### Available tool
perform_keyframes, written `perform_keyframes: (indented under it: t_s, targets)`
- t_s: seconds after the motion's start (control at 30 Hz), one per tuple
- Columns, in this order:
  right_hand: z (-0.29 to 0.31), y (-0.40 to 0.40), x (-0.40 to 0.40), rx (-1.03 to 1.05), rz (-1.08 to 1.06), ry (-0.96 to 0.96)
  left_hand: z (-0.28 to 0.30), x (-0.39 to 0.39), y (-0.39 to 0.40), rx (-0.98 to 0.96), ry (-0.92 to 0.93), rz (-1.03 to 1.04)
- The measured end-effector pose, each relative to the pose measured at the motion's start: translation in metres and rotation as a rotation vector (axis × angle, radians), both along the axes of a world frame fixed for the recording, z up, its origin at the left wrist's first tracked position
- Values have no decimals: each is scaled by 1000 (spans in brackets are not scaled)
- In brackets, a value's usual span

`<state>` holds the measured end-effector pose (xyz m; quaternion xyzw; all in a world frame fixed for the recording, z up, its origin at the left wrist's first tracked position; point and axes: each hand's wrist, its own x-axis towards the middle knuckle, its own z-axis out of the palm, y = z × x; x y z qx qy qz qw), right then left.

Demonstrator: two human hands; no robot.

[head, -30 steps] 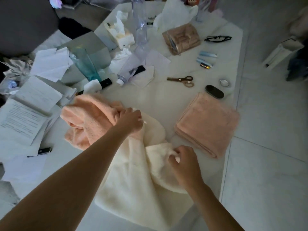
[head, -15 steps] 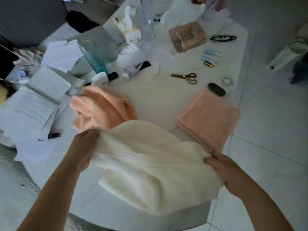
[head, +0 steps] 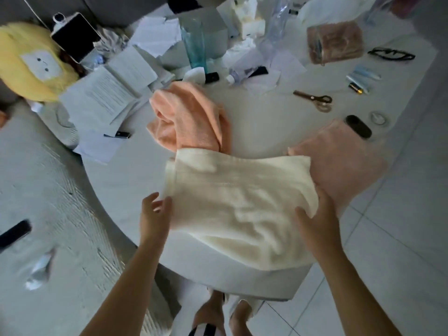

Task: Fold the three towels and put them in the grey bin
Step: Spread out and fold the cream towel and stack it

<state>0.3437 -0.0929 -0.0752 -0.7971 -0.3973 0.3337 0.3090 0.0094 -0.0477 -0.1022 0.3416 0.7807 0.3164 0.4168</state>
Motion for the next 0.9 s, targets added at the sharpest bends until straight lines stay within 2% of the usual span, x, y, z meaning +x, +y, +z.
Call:
perform_keyframes:
  t_s: [0.1,0.27,0.37,0.6,0.7,0.8,0.9]
  targets:
    - [-11,-45,7,-12,-46,21,-8,-1,-46,-15,-60,-119]
    - [-34,-88,22,-213,-115,196,-22,-9,-77,-101,-177,-207]
    - [-39,-94,25,-205,-111,236,-23,1,-75,-103,-141,-215]
    - [-23,-92,19,-24,-89,393,-7,14,-43,67,11,-201]
    - [-16,-93,18,-3,-167,639,1,1,-40,120,178,-340]
    - [-6,-92,23,38,-215,703,27,-21,-41,317,124,-330]
    - [0,-95,32,139,-304,631,40,-43,-51,388,61,-263]
